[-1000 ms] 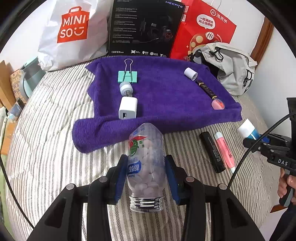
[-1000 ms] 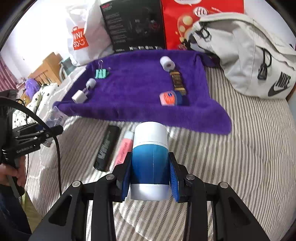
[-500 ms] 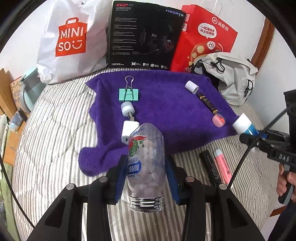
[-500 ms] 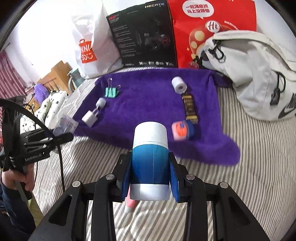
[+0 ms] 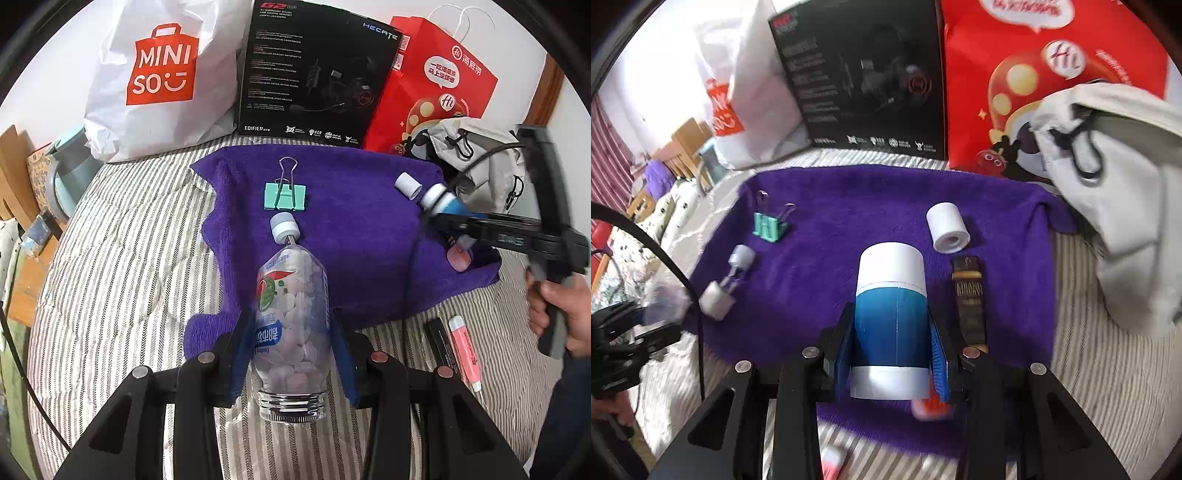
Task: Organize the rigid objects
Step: 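Carry the mint bottle over the towel with the left tool while the right tool places the deodorant there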
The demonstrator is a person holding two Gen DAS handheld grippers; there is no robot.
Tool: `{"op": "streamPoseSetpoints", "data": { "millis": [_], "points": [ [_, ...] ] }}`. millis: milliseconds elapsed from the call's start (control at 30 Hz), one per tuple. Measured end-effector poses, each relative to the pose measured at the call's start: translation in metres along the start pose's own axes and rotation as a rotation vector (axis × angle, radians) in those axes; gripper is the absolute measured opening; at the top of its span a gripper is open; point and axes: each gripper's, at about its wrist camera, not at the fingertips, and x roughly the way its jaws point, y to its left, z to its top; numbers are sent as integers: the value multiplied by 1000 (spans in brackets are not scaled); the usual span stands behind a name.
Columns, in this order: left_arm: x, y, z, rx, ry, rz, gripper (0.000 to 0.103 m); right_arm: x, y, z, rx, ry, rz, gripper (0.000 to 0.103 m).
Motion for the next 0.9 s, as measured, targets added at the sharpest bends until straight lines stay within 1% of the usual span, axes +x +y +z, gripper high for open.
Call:
{"op": "streamPoseSetpoints", "data": {
  "millis": [33,167,367,500,633,700,833,900],
  "points": [
    [1,0,1,2,2,-3,39,10,-1,3,-3,18,-16,36],
    [4,0,4,8,2,-7,39,28,-4,8,-3,30,-45,36],
    [9,-1,9,14,7,-7,39,32,3,10,-47,32,-76,36],
    [13,-2,12,18,9,-3,39,29,2,8,-59,41,-67,38],
    [16,-1,16,21,9,9,39,21,-4,1,-27,48,-34,38],
    [18,0,17,18,9,8,39,18,-6,-4,-21,49,-32,39],
    [21,-1,19,15,13,7,39,5,-10,-11,-6,37,-27,39],
    [24,-5,22,21,13,5,39,-8,-12,-14,5,16,-15,39]
  ]
}}
